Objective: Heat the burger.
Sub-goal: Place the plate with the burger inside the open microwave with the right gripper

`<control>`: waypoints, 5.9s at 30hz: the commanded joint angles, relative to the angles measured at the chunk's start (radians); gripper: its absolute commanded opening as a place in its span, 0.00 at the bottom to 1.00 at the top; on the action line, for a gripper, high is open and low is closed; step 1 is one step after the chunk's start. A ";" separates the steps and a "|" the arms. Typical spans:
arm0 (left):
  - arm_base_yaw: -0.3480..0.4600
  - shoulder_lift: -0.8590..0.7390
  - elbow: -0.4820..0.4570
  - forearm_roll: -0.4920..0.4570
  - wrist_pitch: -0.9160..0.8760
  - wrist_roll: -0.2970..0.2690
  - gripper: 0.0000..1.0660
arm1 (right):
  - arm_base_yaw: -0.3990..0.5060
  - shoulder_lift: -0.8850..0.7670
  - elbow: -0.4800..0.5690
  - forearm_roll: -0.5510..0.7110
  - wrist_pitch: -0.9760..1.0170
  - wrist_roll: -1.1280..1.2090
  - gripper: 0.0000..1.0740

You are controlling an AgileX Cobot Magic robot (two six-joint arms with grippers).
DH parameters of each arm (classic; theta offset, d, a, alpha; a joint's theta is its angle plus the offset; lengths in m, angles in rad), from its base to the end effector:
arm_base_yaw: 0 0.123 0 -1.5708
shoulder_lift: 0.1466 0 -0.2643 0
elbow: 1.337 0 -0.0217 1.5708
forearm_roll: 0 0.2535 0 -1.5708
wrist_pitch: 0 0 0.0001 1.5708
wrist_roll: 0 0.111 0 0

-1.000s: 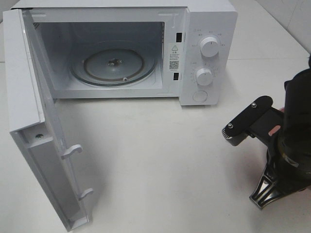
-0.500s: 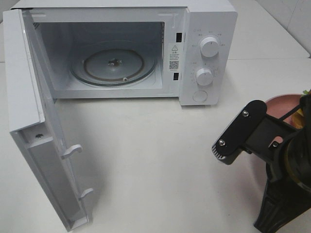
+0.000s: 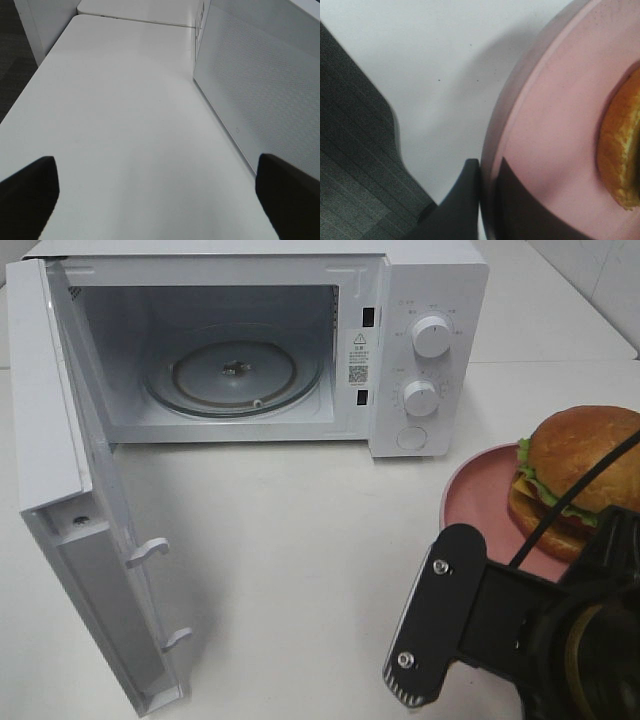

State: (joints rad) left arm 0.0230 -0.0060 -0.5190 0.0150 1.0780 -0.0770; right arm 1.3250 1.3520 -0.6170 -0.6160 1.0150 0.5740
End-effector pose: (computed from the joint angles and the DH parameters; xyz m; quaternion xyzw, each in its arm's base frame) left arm 0.0324 0.0022 0.2735 -0.0430 0.8501 -0.0067 0.5248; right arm 0.1006 0.1772 0.1543 -0.5088 0.8227 -0.1811 0.1777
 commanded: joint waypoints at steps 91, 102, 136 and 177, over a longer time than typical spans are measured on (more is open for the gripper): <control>-0.001 -0.015 0.002 -0.002 -0.010 -0.001 0.94 | -0.546 -0.005 -0.082 0.553 -0.679 -1.955 0.00; -0.001 -0.015 0.002 -0.002 -0.010 -0.001 0.94 | -0.546 0.002 -0.082 0.526 -0.695 -1.932 0.00; -0.001 -0.015 0.002 -0.002 -0.010 -0.001 0.94 | -0.543 0.314 -0.325 0.413 -0.757 -1.734 0.00; -0.001 -0.015 0.002 -0.002 -0.010 -0.001 0.94 | -0.557 0.711 -0.872 0.310 -0.581 -1.570 0.00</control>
State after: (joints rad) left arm 0.0230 -0.0060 -0.5190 0.0150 1.0780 -0.0770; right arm 0.7770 2.0710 -1.4690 -0.2840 0.4710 -1.0090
